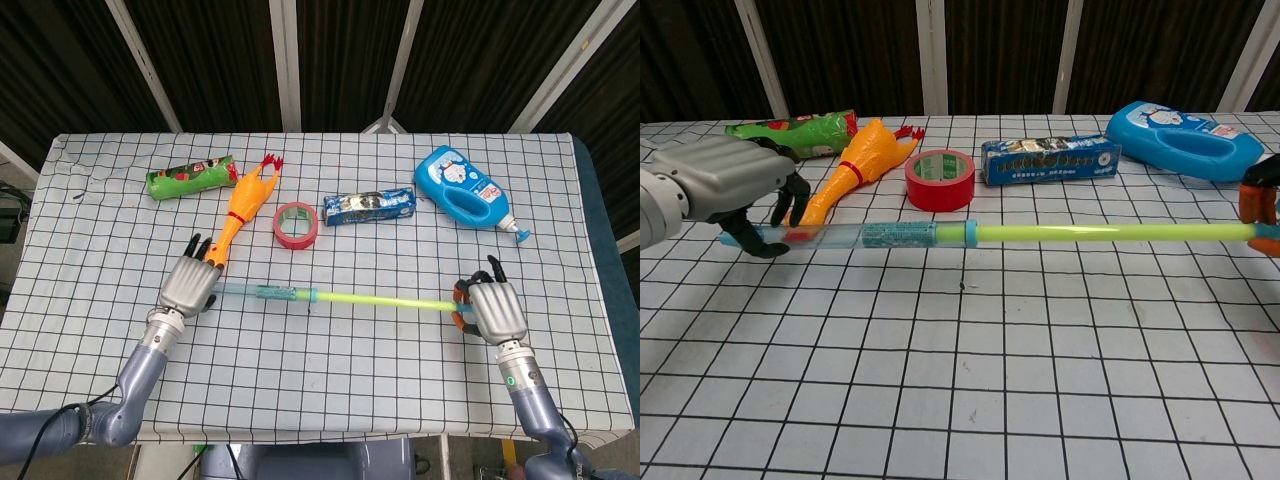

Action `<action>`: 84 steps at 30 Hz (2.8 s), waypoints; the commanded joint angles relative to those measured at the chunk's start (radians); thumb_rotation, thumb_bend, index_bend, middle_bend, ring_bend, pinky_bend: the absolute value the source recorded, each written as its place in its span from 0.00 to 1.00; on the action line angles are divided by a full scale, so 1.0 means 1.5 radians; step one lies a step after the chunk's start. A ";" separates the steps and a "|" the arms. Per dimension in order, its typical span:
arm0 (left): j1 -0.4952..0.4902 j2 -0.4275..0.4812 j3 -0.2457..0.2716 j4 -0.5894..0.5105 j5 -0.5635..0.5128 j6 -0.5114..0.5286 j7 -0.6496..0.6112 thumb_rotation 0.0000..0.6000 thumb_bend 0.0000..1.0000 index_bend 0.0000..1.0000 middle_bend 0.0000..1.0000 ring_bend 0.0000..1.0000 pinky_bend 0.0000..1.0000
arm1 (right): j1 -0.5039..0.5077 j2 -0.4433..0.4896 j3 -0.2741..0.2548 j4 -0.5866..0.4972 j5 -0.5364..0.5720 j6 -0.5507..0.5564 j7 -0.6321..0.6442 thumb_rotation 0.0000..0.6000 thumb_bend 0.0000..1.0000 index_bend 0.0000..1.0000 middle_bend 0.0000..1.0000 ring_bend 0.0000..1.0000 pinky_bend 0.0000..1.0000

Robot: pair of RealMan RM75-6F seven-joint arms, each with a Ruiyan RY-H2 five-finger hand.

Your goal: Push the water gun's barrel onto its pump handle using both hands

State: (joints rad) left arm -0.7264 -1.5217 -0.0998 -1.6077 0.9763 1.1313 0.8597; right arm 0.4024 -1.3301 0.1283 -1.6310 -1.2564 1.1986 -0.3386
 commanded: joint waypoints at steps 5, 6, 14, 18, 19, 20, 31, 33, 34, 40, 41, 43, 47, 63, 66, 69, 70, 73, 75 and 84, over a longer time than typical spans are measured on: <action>0.001 0.013 -0.002 -0.063 0.006 0.025 0.014 1.00 0.48 0.54 0.59 0.08 0.00 | -0.002 0.004 0.000 -0.021 -0.007 0.010 -0.004 1.00 0.53 0.76 0.60 0.30 0.00; 0.001 0.013 -0.002 -0.069 0.007 0.028 0.017 1.00 0.48 0.54 0.59 0.09 0.00 | -0.002 0.004 0.000 -0.023 -0.008 0.011 -0.005 1.00 0.53 0.76 0.60 0.30 0.00; -0.002 -0.003 -0.008 -0.105 0.004 0.056 0.041 1.00 0.48 0.54 0.60 0.10 0.00 | 0.001 0.004 0.003 -0.042 -0.011 0.016 -0.015 1.00 0.53 0.76 0.60 0.30 0.00; -0.006 -0.017 -0.013 -0.118 0.002 0.069 0.053 1.00 0.48 0.54 0.60 0.10 0.00 | 0.002 0.006 0.004 -0.054 -0.015 0.019 -0.021 1.00 0.53 0.76 0.60 0.30 0.00; -0.007 -0.020 -0.013 -0.121 0.002 0.071 0.055 1.00 0.48 0.54 0.60 0.10 0.00 | 0.003 0.007 0.003 -0.057 -0.016 0.019 -0.023 1.00 0.53 0.76 0.60 0.30 0.00; -0.008 -0.025 -0.014 -0.124 0.003 0.075 0.060 1.00 0.48 0.54 0.60 0.10 0.00 | 0.004 0.008 0.003 -0.059 -0.018 0.020 -0.028 1.00 0.53 0.76 0.60 0.30 0.00; -0.017 -0.058 -0.023 -0.136 -0.005 0.097 0.080 1.00 0.48 0.54 0.60 0.10 0.00 | 0.012 0.004 0.007 -0.090 -0.017 0.022 -0.054 1.00 0.53 0.76 0.60 0.30 0.00; -0.018 -0.061 -0.023 -0.137 -0.005 0.100 0.082 1.00 0.48 0.54 0.60 0.10 0.00 | 0.013 0.004 0.007 -0.094 -0.017 0.022 -0.057 1.00 0.53 0.76 0.60 0.30 0.00; -0.019 -0.063 -0.024 -0.137 -0.005 0.101 0.083 1.00 0.48 0.54 0.60 0.10 0.00 | 0.014 0.004 0.007 -0.097 -0.017 0.023 -0.060 1.00 0.53 0.76 0.60 0.30 0.00; -0.024 -0.073 -0.033 -0.140 -0.009 0.108 0.083 1.00 0.48 0.54 0.60 0.10 0.00 | 0.018 0.004 0.009 -0.113 -0.016 0.025 -0.073 1.00 0.53 0.76 0.60 0.30 0.00; -0.024 -0.074 -0.034 -0.142 -0.010 0.109 0.085 1.00 0.48 0.54 0.60 0.10 0.00 | 0.018 0.004 0.010 -0.115 -0.016 0.026 -0.075 1.00 0.53 0.76 0.60 0.30 0.00; -0.026 -0.075 -0.035 -0.145 -0.011 0.110 0.088 1.00 0.48 0.54 0.60 0.10 0.00 | 0.019 0.003 0.010 -0.121 -0.015 0.027 -0.079 1.00 0.53 0.76 0.60 0.30 0.00; -0.029 -0.078 -0.038 -0.149 -0.014 0.114 0.091 1.00 0.48 0.54 0.60 0.10 0.00 | 0.022 0.002 0.010 -0.129 -0.017 0.029 -0.088 1.00 0.53 0.76 0.60 0.30 0.00; -0.038 -0.098 -0.040 -0.147 -0.017 0.123 0.094 1.00 0.48 0.54 0.60 0.10 0.00 | 0.027 -0.005 0.006 -0.145 -0.019 0.032 -0.103 1.00 0.53 0.76 0.60 0.30 0.00; -0.039 -0.101 -0.041 -0.146 -0.018 0.125 0.094 1.00 0.48 0.54 0.60 0.10 0.00 | 0.028 -0.005 0.005 -0.146 -0.020 0.033 -0.106 1.00 0.53 0.76 0.60 0.30 0.00; -0.040 -0.103 -0.041 -0.147 -0.017 0.126 0.095 1.00 0.48 0.54 0.60 0.10 0.00 | 0.029 -0.005 0.006 -0.148 -0.020 0.034 -0.107 1.00 0.53 0.76 0.60 0.30 0.00; -0.040 -0.103 -0.041 -0.146 -0.017 0.126 0.095 1.00 0.48 0.54 0.60 0.10 0.00 | 0.029 -0.005 0.006 -0.148 -0.020 0.034 -0.107 1.00 0.53 0.76 0.60 0.30 0.00; -0.041 -0.106 -0.042 -0.146 -0.018 0.127 0.095 1.00 0.48 0.54 0.60 0.10 0.00 | 0.030 -0.006 0.005 -0.150 -0.020 0.034 -0.107 1.00 0.53 0.76 0.60 0.30 0.00; -0.043 -0.107 -0.042 -0.146 -0.019 0.127 0.097 1.00 0.48 0.54 0.60 0.10 0.00 | 0.030 -0.007 0.005 -0.151 -0.019 0.034 -0.108 1.00 0.53 0.76 0.60 0.30 0.00; -0.043 -0.097 -0.034 -0.157 -0.037 0.127 0.117 1.00 0.35 0.32 0.36 0.09 0.00 | 0.030 0.001 -0.005 -0.144 -0.017 0.025 -0.110 1.00 0.53 0.27 0.33 0.17 0.00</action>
State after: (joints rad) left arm -0.7916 -1.6713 -0.1536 -1.8389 0.9267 1.3233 1.0305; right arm 0.4474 -1.3328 0.1253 -1.8484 -1.2831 1.2402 -0.5012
